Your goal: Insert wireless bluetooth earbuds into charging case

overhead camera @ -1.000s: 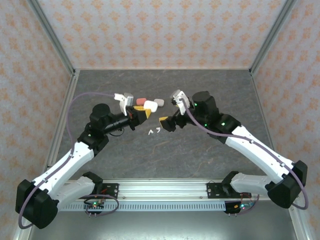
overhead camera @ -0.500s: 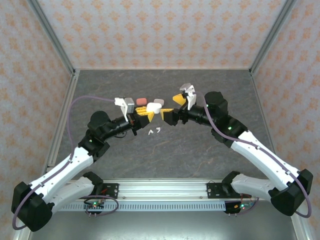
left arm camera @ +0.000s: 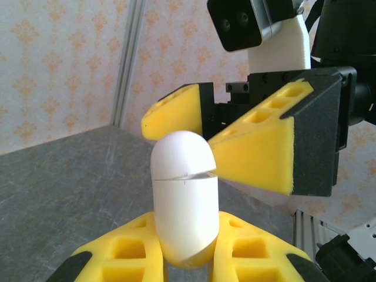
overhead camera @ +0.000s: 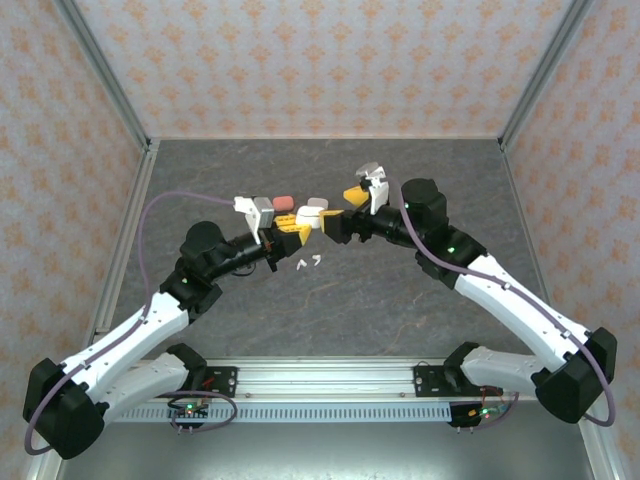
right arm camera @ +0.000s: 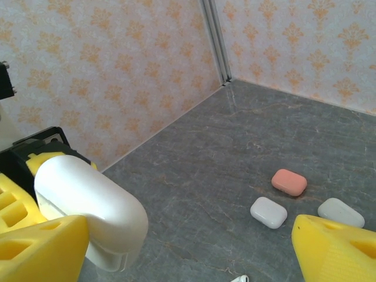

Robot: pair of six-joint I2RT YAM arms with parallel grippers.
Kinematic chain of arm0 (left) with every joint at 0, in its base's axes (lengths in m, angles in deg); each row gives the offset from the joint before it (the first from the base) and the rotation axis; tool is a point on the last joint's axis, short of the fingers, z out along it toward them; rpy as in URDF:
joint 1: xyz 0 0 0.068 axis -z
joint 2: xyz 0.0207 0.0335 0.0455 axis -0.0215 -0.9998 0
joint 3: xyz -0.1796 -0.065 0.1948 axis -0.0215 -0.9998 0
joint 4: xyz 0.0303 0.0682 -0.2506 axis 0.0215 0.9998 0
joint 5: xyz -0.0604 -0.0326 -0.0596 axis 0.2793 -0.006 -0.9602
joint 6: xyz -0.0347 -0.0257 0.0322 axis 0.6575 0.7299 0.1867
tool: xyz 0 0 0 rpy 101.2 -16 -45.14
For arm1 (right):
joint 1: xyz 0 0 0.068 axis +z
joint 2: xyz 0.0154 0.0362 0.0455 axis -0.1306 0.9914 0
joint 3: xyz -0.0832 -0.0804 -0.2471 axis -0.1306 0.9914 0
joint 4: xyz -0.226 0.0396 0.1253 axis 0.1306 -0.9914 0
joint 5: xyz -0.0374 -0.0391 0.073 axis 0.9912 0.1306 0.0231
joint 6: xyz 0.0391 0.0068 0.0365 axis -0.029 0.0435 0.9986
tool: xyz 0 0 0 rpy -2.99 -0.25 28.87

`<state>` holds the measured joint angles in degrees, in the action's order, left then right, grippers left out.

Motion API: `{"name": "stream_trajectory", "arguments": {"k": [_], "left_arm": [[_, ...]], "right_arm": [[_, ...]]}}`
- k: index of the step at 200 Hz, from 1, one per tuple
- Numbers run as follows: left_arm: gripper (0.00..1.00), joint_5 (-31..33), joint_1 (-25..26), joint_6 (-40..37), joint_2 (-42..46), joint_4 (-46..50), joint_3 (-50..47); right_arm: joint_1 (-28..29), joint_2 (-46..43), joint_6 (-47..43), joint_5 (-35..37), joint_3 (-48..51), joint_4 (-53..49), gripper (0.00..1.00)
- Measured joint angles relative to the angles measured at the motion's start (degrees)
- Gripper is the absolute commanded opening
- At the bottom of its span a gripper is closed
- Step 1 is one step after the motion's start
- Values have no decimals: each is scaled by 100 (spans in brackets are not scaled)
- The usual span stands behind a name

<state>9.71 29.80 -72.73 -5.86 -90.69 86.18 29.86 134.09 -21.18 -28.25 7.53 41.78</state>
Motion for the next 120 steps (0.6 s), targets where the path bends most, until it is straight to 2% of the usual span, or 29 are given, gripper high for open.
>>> {"name": "stream_trajectory", "arguments": {"k": [63, 120], "left_arm": [[3, -155, 87, -142, -24, 83, 4], [2, -162, 87, -315, 4, 260, 4]], "right_arm": [[-195, 295, 46, 24, -317, -9, 89], [-289, 17, 116, 39, -339, -166, 89]]}}
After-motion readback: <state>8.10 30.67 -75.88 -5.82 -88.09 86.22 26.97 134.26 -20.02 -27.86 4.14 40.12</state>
